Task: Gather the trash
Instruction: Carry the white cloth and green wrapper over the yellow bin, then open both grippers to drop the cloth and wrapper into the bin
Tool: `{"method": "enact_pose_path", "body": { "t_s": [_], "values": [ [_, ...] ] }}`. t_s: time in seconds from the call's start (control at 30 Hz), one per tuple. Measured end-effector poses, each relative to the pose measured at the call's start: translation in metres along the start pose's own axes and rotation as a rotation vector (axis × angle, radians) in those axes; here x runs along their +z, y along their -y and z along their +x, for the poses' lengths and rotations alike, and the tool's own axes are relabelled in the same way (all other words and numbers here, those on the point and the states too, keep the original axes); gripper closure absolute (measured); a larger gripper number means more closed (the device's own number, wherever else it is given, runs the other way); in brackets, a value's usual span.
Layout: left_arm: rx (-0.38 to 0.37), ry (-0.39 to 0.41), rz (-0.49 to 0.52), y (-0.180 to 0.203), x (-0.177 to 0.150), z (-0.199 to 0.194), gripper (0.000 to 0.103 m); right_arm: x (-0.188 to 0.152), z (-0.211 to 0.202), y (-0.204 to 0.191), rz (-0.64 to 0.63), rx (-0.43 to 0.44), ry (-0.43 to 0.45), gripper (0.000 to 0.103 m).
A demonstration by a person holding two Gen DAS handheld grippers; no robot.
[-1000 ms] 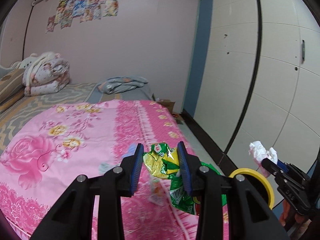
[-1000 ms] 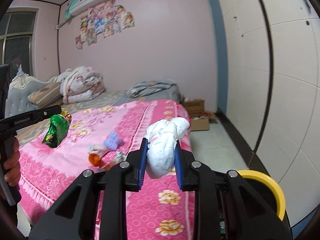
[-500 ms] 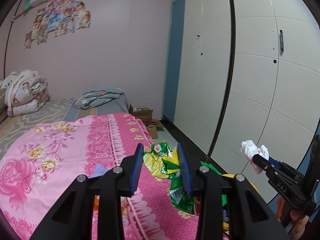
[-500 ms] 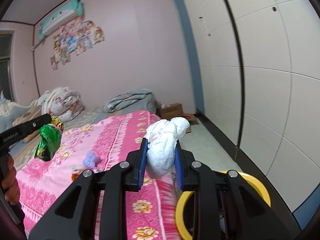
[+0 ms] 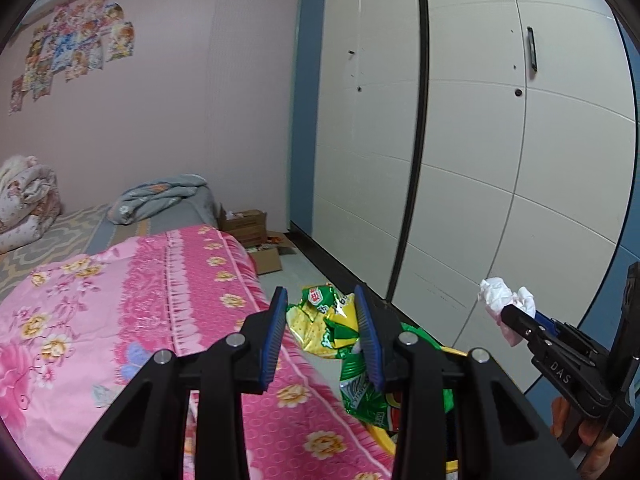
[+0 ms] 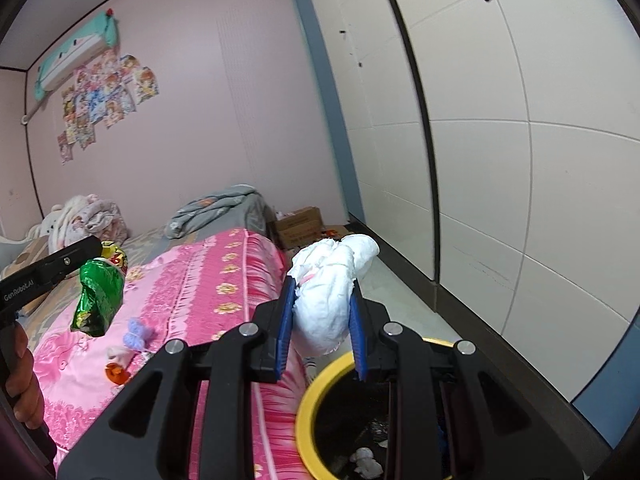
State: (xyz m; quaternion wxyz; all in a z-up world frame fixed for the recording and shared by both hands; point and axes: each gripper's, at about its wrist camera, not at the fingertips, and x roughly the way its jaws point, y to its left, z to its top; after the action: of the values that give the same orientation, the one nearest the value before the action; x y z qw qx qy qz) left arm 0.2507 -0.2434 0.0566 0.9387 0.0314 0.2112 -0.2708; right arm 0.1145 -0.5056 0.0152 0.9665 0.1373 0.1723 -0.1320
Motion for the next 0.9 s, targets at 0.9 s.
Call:
{"method": "enact_pose_path", "body": {
  "t_s": [0.9],
  "values": [
    [-0.106,-0.321,0.043,0.074,-0.084,0.168,0.070,-0.066,0.069,0.069,0.064,-0.201,-0.176,0.079]
  ]
}}
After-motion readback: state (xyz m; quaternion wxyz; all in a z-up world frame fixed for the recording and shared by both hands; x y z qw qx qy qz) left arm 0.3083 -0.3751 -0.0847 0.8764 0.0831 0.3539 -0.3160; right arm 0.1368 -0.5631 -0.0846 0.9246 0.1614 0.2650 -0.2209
